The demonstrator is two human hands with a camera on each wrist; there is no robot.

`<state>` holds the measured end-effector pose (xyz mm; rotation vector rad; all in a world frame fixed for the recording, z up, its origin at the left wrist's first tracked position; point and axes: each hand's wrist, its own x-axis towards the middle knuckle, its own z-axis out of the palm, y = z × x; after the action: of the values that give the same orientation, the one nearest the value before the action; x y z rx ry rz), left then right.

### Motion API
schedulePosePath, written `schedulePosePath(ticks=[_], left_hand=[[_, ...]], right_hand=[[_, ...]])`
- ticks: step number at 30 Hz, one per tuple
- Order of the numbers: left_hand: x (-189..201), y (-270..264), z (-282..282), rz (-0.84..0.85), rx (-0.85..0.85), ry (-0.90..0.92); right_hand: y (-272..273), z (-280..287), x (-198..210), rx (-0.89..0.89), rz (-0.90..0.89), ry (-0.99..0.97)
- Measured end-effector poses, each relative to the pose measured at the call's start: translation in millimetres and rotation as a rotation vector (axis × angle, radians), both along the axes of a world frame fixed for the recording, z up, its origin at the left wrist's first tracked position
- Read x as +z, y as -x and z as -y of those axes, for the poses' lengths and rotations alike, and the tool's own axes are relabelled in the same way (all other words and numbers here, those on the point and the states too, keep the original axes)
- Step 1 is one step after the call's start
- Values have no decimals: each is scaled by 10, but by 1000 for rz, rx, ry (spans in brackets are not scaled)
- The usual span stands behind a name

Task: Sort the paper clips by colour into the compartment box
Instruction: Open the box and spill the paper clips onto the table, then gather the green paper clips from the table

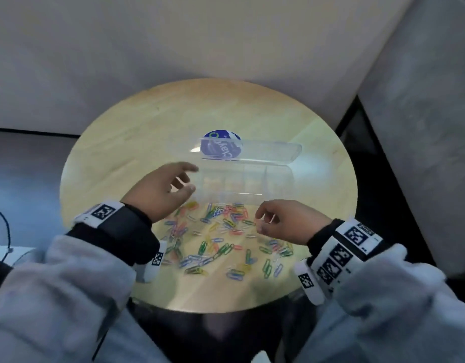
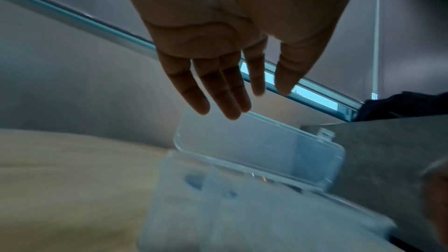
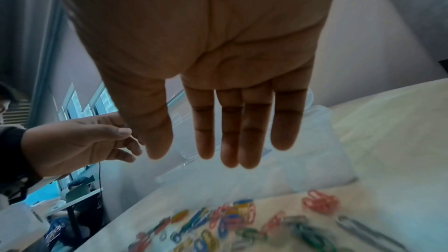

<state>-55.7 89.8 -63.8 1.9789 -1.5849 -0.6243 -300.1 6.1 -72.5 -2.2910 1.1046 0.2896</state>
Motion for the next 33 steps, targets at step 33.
schedulePosePath(ticks=[33], left_hand=[[-790,641,79,339,-335,-543]], right_hand=[[-224,-118,-630,384,-198,47]])
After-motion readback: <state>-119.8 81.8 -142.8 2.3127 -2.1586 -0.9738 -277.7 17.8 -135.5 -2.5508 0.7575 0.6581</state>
